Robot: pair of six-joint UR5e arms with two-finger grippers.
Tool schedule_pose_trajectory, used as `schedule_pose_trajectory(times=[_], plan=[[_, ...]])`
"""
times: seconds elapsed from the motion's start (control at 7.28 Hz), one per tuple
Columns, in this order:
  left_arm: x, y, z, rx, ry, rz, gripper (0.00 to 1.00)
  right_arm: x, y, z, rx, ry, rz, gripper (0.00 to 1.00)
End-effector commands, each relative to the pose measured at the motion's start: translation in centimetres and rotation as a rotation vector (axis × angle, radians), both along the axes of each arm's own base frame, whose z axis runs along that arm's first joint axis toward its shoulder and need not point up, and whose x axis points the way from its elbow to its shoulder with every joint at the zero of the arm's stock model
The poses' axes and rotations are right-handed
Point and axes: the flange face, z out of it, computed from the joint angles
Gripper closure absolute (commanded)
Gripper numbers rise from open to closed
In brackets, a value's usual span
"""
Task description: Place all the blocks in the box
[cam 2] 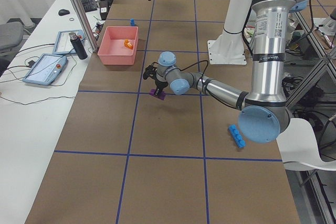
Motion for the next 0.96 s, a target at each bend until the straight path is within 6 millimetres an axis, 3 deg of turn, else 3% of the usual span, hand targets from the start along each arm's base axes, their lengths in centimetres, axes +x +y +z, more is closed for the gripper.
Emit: schedule_pose_trajectory(times=[0.0, 0.27, 0.55, 0.69, 0.82], plan=[[2.9, -4.2, -10.5, -0.217, 0.165, -0.217, 1.00, -1.3, -2.7, 2.9, 0.002, -0.001, 0.008, 0.00], [6.4, -8.8, -21.4, -0.310, 0.170, -0.318, 1.00, -2.8, -6.3, 7.2, 0.014, -0.013, 0.023, 0.00], [13.5, -17.6, -29.8, -0.375, 0.160, -0.428, 1.00, -5.5, -11.6, 8.1, 0.004, -0.004, 0.030, 0.00], [16.7, -21.6, -33.1, -0.391, 0.126, -0.474, 1.00, -6.0, -13.1, 8.7, 0.006, -0.003, 0.035, 0.00], [19.2, -24.9, -34.5, -0.412, 0.076, -0.522, 1.00, -6.3, -14.1, 8.8, 0.005, -0.004, 0.039, 0.00]])
